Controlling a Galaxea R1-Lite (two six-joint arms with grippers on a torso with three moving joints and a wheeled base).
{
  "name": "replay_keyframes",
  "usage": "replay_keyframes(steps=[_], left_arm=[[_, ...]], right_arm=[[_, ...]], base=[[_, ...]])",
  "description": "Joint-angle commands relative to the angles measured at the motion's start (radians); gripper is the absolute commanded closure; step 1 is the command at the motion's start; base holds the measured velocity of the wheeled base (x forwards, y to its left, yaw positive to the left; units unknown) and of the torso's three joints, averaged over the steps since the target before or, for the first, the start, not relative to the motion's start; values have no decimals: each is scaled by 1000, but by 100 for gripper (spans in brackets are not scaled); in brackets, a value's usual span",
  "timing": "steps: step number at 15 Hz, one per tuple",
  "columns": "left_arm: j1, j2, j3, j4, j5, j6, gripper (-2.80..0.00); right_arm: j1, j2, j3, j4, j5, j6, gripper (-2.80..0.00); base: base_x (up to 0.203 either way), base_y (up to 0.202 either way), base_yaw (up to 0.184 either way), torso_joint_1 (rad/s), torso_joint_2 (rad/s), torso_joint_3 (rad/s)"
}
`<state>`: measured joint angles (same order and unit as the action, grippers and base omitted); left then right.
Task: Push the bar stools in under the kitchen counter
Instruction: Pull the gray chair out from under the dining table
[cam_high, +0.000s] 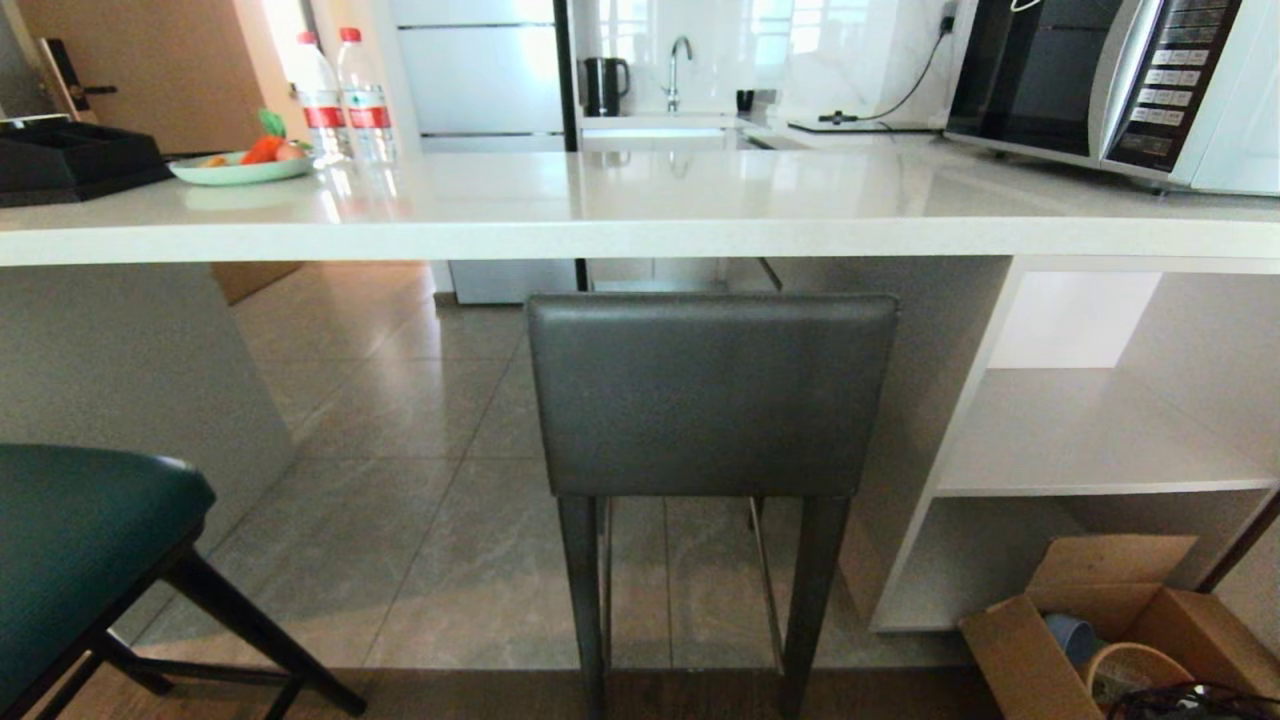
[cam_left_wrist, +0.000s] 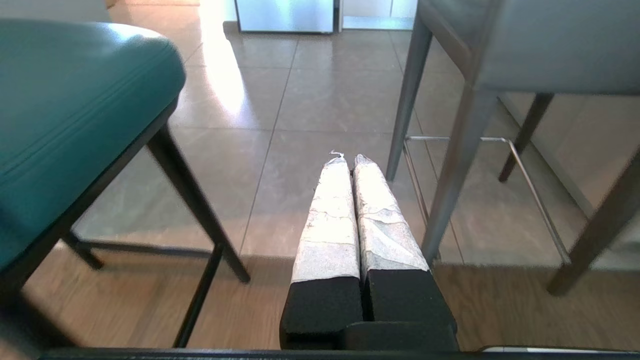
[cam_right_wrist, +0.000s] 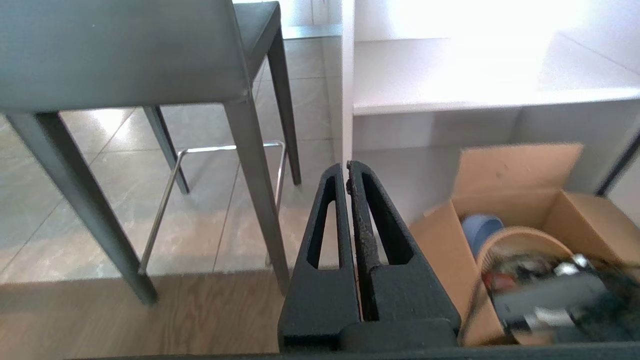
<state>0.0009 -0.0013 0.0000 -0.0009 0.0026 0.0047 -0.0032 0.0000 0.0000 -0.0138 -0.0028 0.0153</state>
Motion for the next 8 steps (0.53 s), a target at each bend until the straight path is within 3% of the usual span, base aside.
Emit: replay_keyframes(steps=[1, 8], left_arm=[[1, 0, 3, -1, 0, 0, 0], [1, 0, 3, -1, 0, 0, 0]], right_arm=[[0, 2, 5, 0, 0, 0, 0], [0, 2, 5, 0, 0, 0, 0]], base=[[197, 0, 5, 2, 5, -2], [196, 0, 1, 3, 3, 3]])
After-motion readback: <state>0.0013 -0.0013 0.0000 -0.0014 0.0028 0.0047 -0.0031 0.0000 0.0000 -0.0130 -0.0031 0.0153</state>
